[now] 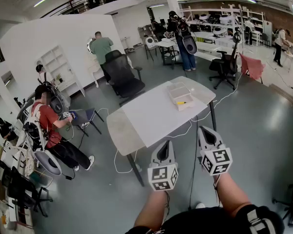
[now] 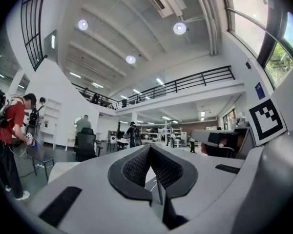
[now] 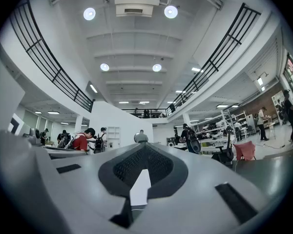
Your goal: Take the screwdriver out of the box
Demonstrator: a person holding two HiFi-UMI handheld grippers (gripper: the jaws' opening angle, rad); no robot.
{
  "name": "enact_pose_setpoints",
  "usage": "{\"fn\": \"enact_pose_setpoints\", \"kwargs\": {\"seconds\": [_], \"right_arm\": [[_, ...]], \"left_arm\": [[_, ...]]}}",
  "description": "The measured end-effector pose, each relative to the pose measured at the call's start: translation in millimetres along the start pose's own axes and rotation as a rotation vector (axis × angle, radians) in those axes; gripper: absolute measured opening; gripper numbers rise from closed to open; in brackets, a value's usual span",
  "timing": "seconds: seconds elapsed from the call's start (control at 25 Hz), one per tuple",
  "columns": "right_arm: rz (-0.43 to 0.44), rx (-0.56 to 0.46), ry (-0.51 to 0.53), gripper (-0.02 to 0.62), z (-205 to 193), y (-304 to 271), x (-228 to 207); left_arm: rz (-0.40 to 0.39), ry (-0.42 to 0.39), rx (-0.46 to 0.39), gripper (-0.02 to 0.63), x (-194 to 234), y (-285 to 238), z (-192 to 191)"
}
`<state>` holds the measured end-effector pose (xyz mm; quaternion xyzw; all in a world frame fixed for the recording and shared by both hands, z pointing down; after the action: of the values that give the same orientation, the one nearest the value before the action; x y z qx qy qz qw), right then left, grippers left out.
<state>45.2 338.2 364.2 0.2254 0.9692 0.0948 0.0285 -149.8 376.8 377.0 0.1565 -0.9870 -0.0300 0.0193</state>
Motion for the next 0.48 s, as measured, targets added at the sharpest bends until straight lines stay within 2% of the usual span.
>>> {"fn": "enact_pose_setpoints", "kwargs": {"seconds": [0.16,0.36,0.48], "right_arm": [[0.0,-0.003,0.0,0.012,4,-10,-10],[-0.002,-0.002,-0.005,0.012,3,-14,-23],[-0.003,-0.037,-0.025,0.012,3,-15,-37]], "left_arm": [[0.011,-0.044,0.001,0.014,-4,-15,4],[0.01,-0.017,0.015,0.014,-8,-30,1],[0.015,-0.015,0.02,0.014,-15,-41,1]]}}
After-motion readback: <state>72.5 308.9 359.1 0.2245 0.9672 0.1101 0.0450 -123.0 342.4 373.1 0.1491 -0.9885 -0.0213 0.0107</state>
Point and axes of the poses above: the fingertips, and each gripper's own axes: y backward along the fingers, x to its left, z out of its top, the point moved 8 cm from there along y, backward along the fingers, and after that the axes turned 2 degrees about y, right-handed, at the moved point
